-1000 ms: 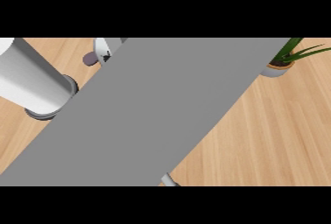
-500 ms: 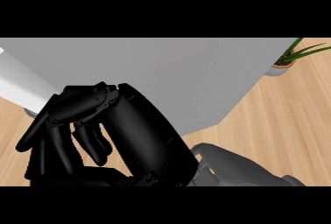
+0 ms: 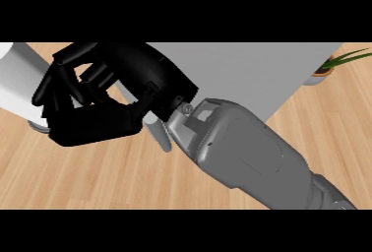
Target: Pick up the wine, place it into the cabinet and close the cabinet
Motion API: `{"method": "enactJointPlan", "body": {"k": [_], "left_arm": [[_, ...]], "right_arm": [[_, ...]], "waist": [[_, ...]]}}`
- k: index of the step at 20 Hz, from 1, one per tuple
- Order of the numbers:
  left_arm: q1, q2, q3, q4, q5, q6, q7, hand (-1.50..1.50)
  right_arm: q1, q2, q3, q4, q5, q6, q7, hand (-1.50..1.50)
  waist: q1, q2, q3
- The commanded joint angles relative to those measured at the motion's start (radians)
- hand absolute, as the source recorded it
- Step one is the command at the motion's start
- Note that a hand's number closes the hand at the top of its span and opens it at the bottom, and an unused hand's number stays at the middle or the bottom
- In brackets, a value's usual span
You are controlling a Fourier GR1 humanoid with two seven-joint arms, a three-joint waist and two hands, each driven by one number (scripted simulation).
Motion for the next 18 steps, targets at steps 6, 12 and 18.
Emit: {"method": "enactJointPlan", "body": {"k": [6, 12, 18], "left_arm": [[-0.006, -0.035, 0.045, 0.030, 0.000, -0.096, 0.005, -1.50], [0.049, -0.046, 0.113, 0.052, -0.021, -0.147, 0.025, -1.50], [0.033, -0.085, 0.160, 0.086, -0.025, -0.170, 0.073, -1.50]], "right_arm": [[-0.048, 0.002, 0.032, 0.243, -0.268, 0.459, 0.098, 1.50], [-0.126, 0.002, 0.023, 0.443, -0.361, 0.510, 0.044, 1.50], [-0.122, 0.002, -0.050, 0.573, -0.406, 0.662, -0.016, 1.50]], "waist": [[-0.013, 0.001, -0.001], [-0.004, -0.006, 0.000], [-0.023, -0.005, 0.000]]}}
